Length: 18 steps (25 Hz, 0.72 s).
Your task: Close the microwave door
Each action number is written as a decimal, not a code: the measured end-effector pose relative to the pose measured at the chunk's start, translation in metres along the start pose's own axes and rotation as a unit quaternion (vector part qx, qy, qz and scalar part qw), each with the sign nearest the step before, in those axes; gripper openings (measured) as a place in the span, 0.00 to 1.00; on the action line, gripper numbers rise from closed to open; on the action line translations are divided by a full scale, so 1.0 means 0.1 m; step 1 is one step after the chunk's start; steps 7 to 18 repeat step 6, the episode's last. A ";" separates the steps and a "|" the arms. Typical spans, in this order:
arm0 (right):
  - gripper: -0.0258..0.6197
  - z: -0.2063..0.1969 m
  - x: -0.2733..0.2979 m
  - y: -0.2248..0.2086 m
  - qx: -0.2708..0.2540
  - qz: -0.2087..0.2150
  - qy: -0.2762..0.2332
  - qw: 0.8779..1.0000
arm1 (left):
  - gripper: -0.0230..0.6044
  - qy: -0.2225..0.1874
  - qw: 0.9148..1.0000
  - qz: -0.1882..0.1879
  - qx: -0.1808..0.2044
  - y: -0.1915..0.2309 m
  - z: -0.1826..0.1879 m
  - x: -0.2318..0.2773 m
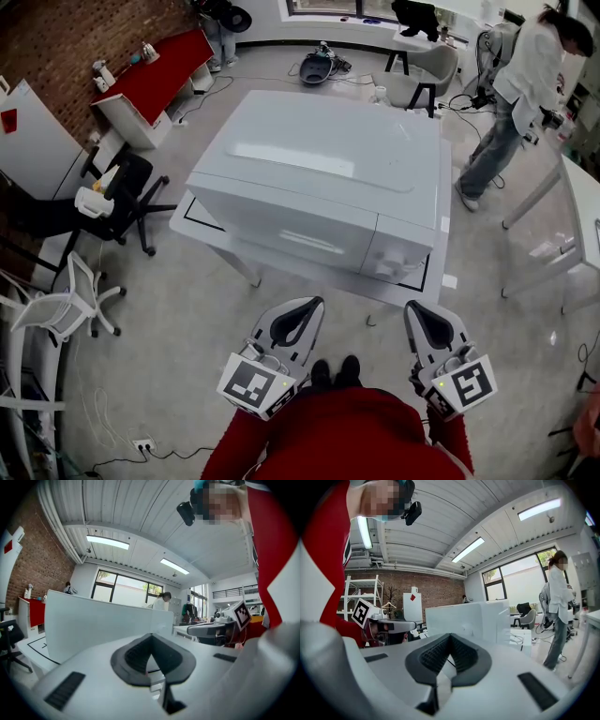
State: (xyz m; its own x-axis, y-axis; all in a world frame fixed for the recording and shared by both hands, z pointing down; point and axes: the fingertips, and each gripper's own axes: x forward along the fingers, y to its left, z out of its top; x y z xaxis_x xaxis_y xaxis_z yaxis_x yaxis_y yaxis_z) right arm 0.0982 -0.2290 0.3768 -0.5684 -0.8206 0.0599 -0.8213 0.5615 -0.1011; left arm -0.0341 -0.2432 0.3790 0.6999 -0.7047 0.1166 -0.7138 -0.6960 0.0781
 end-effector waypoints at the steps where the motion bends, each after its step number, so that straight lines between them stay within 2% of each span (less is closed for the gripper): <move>1: 0.06 0.00 0.00 0.00 0.000 -0.001 0.000 1.000 | 0.05 0.000 1.000 -0.001 0.000 -0.01 0.00 0.00; 18: 0.06 -0.01 -0.03 -0.01 0.001 -0.008 0.000 1.000 | 0.05 -0.002 1.000 -0.006 -0.003 -0.03 0.00 0.01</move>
